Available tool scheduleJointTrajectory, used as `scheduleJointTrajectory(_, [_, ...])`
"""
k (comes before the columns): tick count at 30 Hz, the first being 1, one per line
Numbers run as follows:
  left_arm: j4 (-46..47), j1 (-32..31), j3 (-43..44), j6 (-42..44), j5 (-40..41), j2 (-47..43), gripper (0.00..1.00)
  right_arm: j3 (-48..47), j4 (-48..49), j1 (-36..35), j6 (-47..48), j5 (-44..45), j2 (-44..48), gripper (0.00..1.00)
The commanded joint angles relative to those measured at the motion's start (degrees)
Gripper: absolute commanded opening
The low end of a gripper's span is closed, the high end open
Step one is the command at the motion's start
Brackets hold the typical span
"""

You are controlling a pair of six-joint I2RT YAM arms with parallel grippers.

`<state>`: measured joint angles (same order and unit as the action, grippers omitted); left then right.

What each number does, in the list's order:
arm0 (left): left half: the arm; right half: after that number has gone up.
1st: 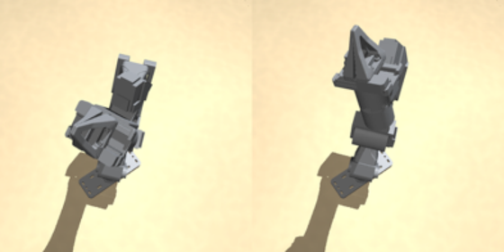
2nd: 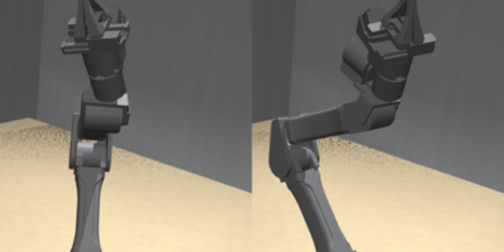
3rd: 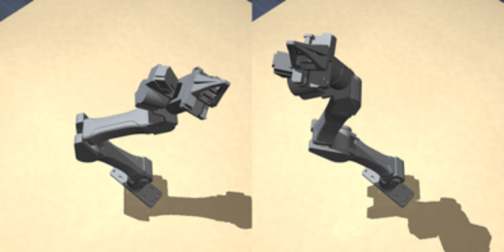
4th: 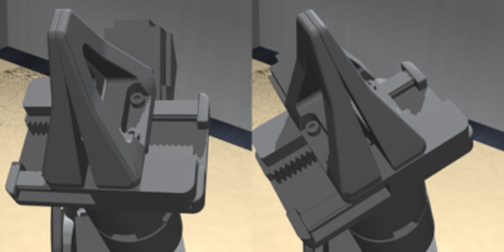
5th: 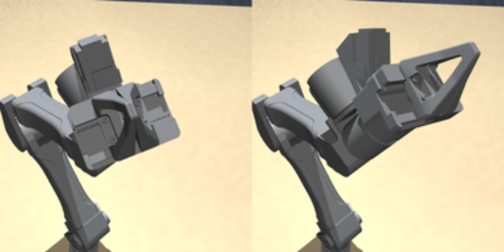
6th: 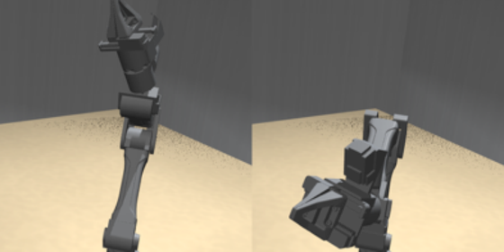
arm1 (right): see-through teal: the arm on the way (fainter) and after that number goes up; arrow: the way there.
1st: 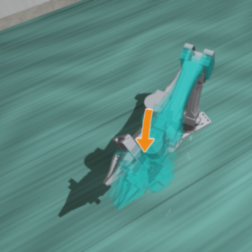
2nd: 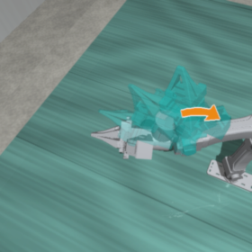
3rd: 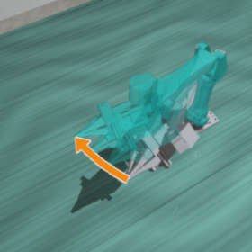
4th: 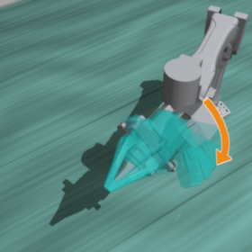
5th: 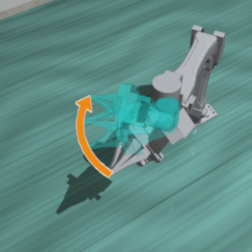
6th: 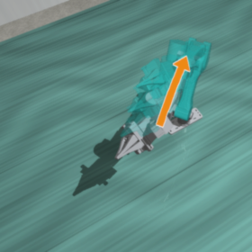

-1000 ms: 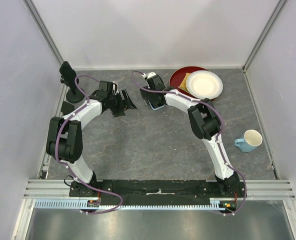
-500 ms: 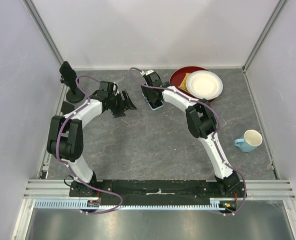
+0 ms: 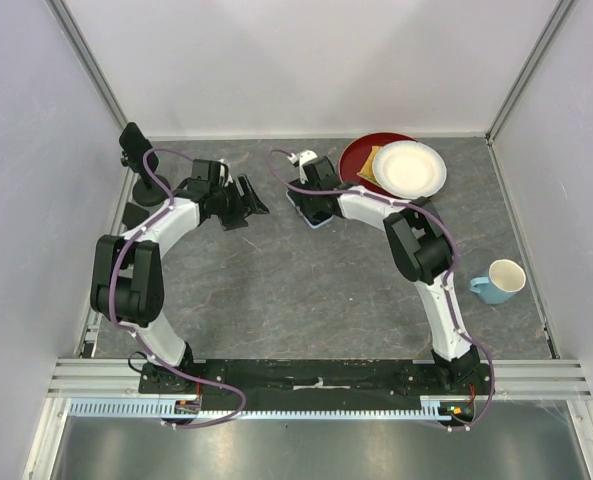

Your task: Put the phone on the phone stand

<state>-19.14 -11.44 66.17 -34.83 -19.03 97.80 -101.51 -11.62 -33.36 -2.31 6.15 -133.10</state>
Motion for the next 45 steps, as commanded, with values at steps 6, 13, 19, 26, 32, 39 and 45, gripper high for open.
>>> scheduleJointTrajectory(6, [13.67,1.16,-3.33,0.12,-18.66,-2.97,0.75,25.20,27.14,-0.21,1.42,-7.37,17.68,0.00])
scheduleJointTrajectory(13, [20.98,1.16,-5.09,-2.52,-27.56,-1.30,0.71,30.14,33.49,-0.21,1.95,-16.94,20.86,0.00])
scheduleJointTrajectory(19, [16.42,1.16,-3.95,-1.91,-23.44,-0.51,0.79,33.49,38.16,-0.21,3.35,-23.63,23.15,0.00])
scheduleJointTrajectory(26, [9.99,1.16,-1.22,-1.29,-18.59,2.13,0.78,34.45,39.83,-0.30,3.54,-32.77,23.94,0.00])
scheduleJointTrajectory(32, [10.96,1.25,-1.84,-0.85,-18.50,1.78,0.77,36.56,42.55,-0.47,3.54,-37.70,26.13,0.00])
scheduleJointTrajectory(39, [11.92,1.33,-1.75,-1.47,-20.61,2.83,0.61,36.04,41.86,-0.91,4.15,-40.34,26.05,0.00])
scheduleJointTrajectory(45, [15.70,2.21,-2.54,-2.35,-25.26,2.66,0.08,35.16,40.09,-1.44,5.29,-38.24,25.61,0.02])
